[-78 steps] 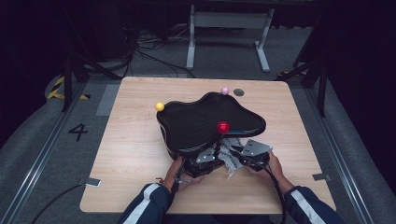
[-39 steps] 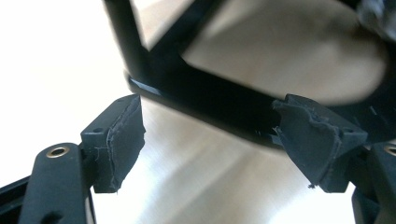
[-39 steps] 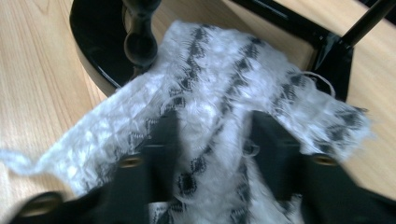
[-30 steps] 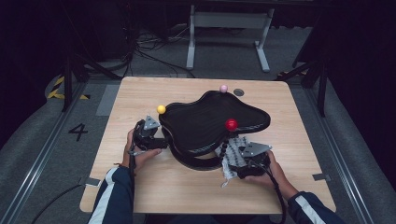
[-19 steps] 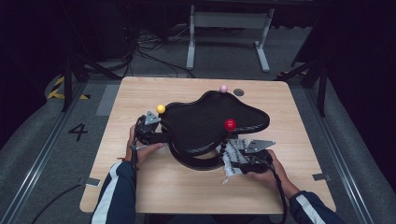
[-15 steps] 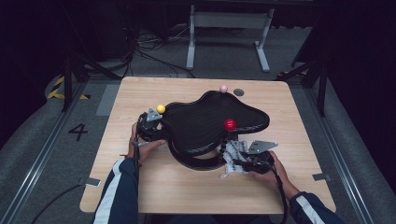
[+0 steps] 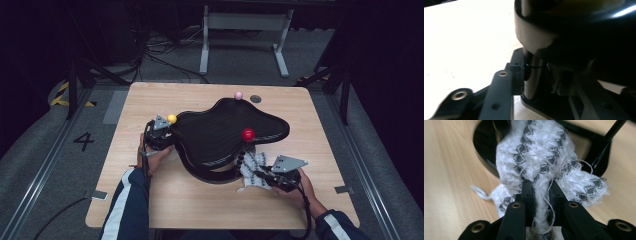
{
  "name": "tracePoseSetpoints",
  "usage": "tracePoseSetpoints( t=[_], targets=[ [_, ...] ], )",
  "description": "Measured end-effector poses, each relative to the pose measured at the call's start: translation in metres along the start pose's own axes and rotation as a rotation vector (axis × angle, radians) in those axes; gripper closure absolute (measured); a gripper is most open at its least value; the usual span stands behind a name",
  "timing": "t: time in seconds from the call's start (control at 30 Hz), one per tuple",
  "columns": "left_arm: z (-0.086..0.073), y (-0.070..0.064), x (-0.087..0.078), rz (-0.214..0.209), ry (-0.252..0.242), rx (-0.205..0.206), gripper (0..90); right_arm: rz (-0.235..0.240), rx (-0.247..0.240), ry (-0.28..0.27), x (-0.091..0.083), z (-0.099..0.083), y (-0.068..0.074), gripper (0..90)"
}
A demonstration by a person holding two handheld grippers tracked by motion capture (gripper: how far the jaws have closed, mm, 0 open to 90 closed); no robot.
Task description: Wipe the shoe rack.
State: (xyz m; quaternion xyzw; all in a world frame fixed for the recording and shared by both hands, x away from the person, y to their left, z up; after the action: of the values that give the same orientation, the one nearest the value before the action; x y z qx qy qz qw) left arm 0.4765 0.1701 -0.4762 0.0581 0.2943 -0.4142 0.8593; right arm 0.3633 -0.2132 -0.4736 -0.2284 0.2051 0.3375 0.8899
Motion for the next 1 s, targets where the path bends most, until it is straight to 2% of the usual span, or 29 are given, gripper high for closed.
tracePoseSetpoints(
  t=[0.03, 0.07, 0.1, 0.13, 0.17, 0.2, 0.27, 0.33, 0.5, 0.53, 0.63, 0.7, 0.77, 0.8, 0.87, 0.9, 0.93, 1.0],
  targets=[
    [-0.001, -0.001, -0.002, 0.001, 0.009, 0.000, 70.3, -0.004, -0.001, -0.024, -0.007, 0.005, -0.001, 78.2],
    [-0.004, -0.004, -0.005, -0.006, 0.011, -0.005, 73.8, -0.008, 0.013, -0.082, -0.021, 0.013, -0.002, 78.5],
    [-0.004, -0.004, -0.005, -0.006, 0.011, -0.005, 73.7, -0.008, 0.013, -0.082, -0.021, 0.013, -0.002, 78.5],
    [-0.005, -0.003, -0.007, -0.006, 0.009, 0.002, 73.7, -0.001, 0.025, -0.120, -0.029, 0.018, -0.003, 78.5],
    [-0.006, -0.004, -0.009, 0.000, 0.021, 0.012, 73.7, -0.015, 0.027, -0.171, -0.044, 0.026, -0.003, 78.5],
    [-0.007, -0.006, -0.010, -0.001, 0.022, 0.013, 73.7, -0.015, 0.027, -0.171, -0.044, 0.026, -0.003, 78.5],
    [-0.008, -0.008, -0.013, -0.006, 0.036, 0.004, 73.8, -0.015, 0.030, -0.221, -0.054, 0.034, 0.000, 78.4],
    [-0.010, -0.011, -0.015, -0.002, 0.049, 0.015, 73.6, -0.029, -0.012, -0.269, -0.057, 0.044, 0.006, 78.4],
    [-0.014, -0.017, -0.022, -0.038, 0.067, 0.017, 73.8, -0.047, -0.025, -0.310, -0.053, 0.050, 0.005, 78.5],
    [-0.015, -0.017, -0.023, -0.039, 0.070, 0.027, 73.8, -0.069, -0.059, -0.324, -0.051, 0.051, 0.005, 78.5],
    [-0.016, -0.020, -0.025, -0.042, 0.071, 0.021, 73.8, -0.072, -0.063, -0.335, -0.045, 0.052, 0.002, 78.5],
    [-0.017, -0.023, -0.026, -0.049, 0.079, 0.019, 73.6, -0.079, -0.048, -0.315, -0.041, 0.049, 0.001, 78.5],
    [-0.019, -0.026, -0.028, -0.045, 0.090, 0.031, 73.5, -0.080, -0.056, -0.298, -0.037, 0.046, 0.003, 78.5],
    [-0.020, -0.028, -0.029, -0.043, 0.091, 0.030, 73.0, -0.079, -0.053, -0.277, -0.034, 0.042, 0.006, 78.4],
    [-0.022, -0.029, -0.031, -0.047, 0.078, 0.030, 73.0, -0.088, -0.080, -0.235, -0.029, 0.036, 0.010, 78.4],
    [-0.024, -0.030, -0.032, -0.044, 0.080, 0.034, 73.1, -0.075, -0.098, -0.189, -0.023, 0.027, 0.014, 78.3],
    [-0.026, -0.033, -0.034, -0.039, 0.071, 0.038, 72.9, -0.070, -0.106, -0.168, -0.021, 0.023, 0.016, 78.2],
    [-0.028, -0.034, -0.035, -0.049, 0.066, 0.025, 72.8, -0.068, -0.107, -0.124, -0.017, 0.015, 0.020, 78.1]
  ],
)
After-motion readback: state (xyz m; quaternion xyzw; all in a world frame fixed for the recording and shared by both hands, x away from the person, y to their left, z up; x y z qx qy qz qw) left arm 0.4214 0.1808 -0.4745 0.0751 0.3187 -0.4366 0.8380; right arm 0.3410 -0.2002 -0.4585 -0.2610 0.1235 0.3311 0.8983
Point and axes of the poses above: each handheld gripper's, and its own axes: x roughly forward along the jaws, z roughly out of its top, y roughly to its left, the point moved 3 cm from there along x, roughly forward along the jaws, and after that the axes turned 14 degrees about -z, right-handed, at the moved point
